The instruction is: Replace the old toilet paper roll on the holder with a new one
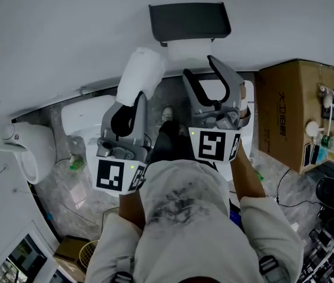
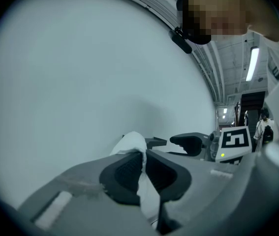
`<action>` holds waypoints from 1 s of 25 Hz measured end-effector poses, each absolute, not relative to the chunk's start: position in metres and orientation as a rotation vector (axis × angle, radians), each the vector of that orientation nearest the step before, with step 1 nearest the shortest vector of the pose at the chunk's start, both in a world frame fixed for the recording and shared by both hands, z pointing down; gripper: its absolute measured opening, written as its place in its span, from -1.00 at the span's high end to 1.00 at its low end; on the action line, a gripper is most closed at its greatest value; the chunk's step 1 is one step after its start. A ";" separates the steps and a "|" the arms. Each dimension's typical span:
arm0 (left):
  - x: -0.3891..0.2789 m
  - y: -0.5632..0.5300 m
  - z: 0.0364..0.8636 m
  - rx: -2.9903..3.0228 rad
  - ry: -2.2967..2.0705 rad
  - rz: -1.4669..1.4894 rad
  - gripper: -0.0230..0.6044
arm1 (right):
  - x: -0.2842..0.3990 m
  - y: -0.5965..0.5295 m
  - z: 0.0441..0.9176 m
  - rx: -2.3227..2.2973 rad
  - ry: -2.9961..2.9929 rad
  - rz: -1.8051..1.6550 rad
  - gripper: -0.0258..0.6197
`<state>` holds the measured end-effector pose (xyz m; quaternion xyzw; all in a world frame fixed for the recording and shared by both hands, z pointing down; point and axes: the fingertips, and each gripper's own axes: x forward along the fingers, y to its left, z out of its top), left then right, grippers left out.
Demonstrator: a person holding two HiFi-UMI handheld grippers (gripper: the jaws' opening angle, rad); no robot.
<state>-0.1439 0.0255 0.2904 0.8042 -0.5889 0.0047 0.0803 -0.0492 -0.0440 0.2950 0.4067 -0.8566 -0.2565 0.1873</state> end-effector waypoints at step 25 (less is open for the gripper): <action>-0.138 0.000 0.246 2.484 -1.780 0.017 0.86 | -0.012 -0.036 0.232 1.206 -2.763 -0.267 0.91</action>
